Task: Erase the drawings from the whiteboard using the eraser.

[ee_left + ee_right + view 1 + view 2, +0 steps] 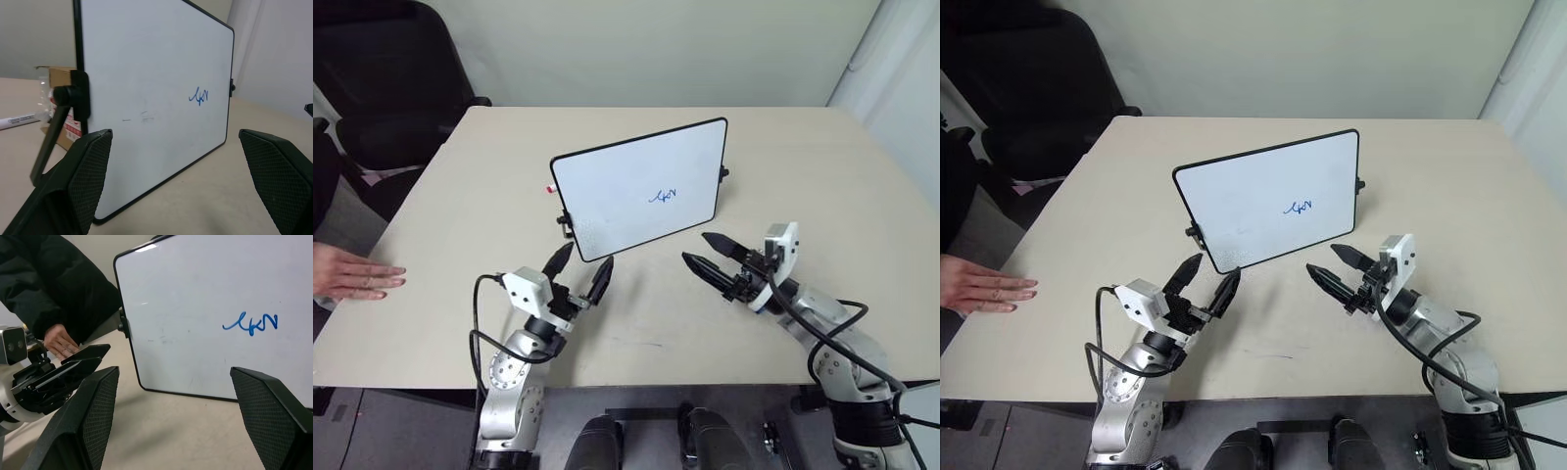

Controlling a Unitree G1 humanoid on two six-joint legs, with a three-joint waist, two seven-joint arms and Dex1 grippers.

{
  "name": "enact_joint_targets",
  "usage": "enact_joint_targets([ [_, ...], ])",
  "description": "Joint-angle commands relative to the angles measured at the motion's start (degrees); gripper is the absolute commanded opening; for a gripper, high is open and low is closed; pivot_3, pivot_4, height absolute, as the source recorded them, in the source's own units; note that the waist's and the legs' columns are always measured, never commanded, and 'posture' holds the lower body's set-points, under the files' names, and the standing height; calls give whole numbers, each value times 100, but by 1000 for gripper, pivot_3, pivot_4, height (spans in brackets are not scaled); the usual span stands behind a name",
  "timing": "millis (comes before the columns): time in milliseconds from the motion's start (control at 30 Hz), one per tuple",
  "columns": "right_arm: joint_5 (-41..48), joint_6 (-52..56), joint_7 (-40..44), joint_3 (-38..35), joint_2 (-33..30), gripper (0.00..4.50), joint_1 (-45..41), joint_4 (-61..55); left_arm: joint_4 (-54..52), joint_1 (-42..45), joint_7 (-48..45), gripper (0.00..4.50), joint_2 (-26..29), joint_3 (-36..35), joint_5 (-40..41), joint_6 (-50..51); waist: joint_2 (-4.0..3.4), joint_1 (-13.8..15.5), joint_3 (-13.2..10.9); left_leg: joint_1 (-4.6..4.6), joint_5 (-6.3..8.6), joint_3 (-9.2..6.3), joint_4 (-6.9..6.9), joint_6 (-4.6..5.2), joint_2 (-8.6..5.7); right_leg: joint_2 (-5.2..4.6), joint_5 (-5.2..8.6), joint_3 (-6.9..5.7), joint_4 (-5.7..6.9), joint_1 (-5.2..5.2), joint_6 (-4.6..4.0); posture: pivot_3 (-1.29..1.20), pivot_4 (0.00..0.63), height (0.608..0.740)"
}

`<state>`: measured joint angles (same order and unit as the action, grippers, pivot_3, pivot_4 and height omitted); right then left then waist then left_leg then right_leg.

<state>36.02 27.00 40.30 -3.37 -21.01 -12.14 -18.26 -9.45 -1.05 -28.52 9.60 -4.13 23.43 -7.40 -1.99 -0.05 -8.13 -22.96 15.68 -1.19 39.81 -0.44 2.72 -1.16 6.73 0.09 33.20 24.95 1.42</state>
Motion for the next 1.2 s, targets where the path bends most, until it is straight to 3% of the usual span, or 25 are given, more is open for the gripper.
enact_joint_targets([
  [33,-144,-117,-110,57,9,3835,-101,-85,-94,32,-49,4500,-18,-48,85,-80,0,-2,0,0,1,1,0,2,0,0,0,4,0,0,0,0,150,740],
  [133,-442,-217,-230,135,-48,3835,-95,-76,-69,58,-19,4500,-24,-99,82,-80,0,2,0,0,4,1,5,8,-1,-1,0,10,0,-1,0,0,150,740],
  [400,-651,1062,-981,-57,-827,3835,-233,-592,25,175,-199,4500,64,-76,180,54,1,9,0,-1,4,2,8,10,-1,-1,-1,16,2,-3,-1,0,150,740],
  [700,97,3078,-1035,-338,-1601,3835,-346,-1054,76,184,-229,4500,-148,138,30,-24,14,8,-6,-2,6,10,6,12,-3,4,4,17,1,-3,7,0,150,740],
  [1200,-103,3794,-1398,-507,-2062,3835,-103,-1102,-298,-26,-223,4500,-317,791,-283,-119,17,25,-8,-3,16,16,6,29,-7,26,11,24,1,-2,17,0,150,740],
])
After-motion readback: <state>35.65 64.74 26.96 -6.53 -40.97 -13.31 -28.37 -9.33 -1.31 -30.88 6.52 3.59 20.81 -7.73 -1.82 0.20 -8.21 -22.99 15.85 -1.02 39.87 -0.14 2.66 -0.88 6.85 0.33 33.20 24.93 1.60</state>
